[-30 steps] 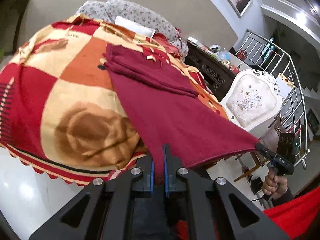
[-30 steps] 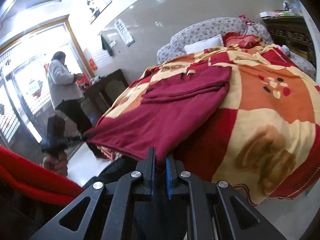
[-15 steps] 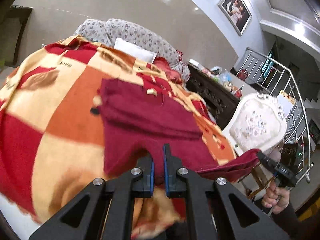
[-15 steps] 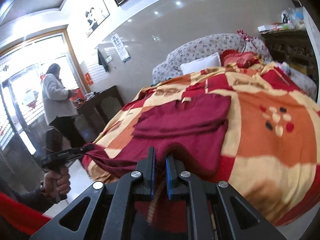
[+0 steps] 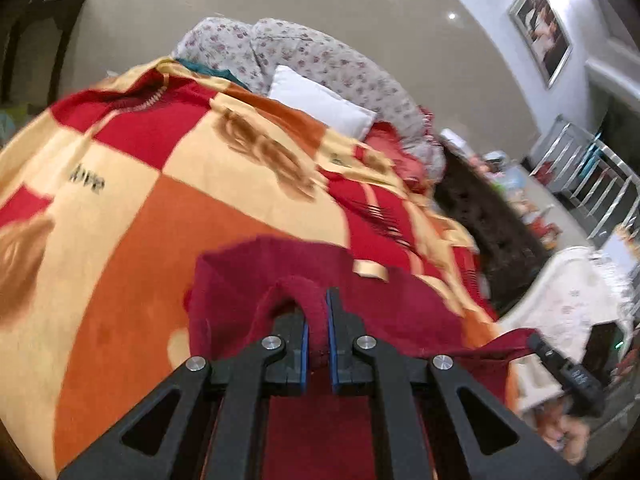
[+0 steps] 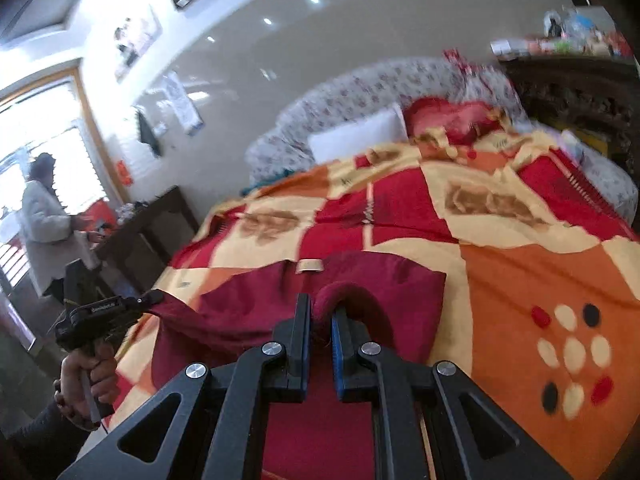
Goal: Fold small clothes
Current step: 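Lift the hem with both grippers and fold it over toward the collar, then open both grippers and release the folded shirt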
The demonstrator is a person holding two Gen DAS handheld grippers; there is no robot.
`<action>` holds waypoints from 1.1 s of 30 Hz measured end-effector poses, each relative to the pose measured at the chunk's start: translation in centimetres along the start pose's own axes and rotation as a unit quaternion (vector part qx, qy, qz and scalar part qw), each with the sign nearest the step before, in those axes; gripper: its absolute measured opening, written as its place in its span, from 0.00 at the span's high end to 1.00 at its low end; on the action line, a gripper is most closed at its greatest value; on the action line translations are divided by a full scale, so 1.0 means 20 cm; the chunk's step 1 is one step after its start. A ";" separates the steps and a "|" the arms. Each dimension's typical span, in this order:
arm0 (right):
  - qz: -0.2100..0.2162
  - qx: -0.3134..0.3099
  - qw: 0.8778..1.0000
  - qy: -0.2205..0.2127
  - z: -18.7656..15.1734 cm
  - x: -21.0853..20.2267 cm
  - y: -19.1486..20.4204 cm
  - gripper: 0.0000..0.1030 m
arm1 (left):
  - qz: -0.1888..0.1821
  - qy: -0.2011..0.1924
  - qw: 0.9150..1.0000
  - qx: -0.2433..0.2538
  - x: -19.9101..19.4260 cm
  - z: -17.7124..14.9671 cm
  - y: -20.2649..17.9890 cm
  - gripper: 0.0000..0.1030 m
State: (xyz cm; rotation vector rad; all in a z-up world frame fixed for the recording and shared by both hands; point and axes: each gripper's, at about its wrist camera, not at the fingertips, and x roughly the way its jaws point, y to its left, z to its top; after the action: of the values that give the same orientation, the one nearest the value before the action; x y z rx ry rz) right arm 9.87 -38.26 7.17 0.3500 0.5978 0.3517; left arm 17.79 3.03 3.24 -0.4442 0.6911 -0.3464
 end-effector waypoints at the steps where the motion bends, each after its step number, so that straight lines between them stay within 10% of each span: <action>1: -0.009 0.001 1.000 0.008 0.03 0.07 -0.02 0.90 | 0.005 0.003 1.000 0.002 0.04 0.01 0.01 0.93; 10: 0.002 0.105 0.992 0.069 0.11 0.48 -0.29 0.82 | 0.062 0.068 0.995 -0.030 0.37 0.03 0.15 0.88; 16: -0.002 0.079 0.997 0.014 0.13 0.31 -0.28 0.65 | 0.037 0.041 0.998 -0.012 0.23 0.06 0.12 0.74; 20: -0.021 0.029 0.999 -0.024 0.15 0.11 -0.25 0.45 | 0.063 -0.005 0.998 0.008 0.12 0.11 0.11 0.11; 25: -0.062 -0.053 0.997 -0.003 0.13 0.07 -0.15 0.45 | 0.058 -0.048 0.997 0.008 0.02 0.16 0.10 0.11; 30: -0.080 -0.160 0.982 0.052 0.03 0.27 0.10 0.57 | 0.091 -0.013 0.983 0.156 0.20 0.02 -0.25 0.70; 33: -0.160 -0.140 0.975 0.057 0.01 0.44 0.16 0.58 | 0.119 -0.005 0.982 0.147 0.35 0.02 -0.30 0.74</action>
State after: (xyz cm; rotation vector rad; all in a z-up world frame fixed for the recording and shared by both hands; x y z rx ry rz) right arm 16.17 -31.77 4.41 -0.0394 0.6951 0.1416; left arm 22.20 -5.16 2.80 -0.0798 0.6623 -0.2146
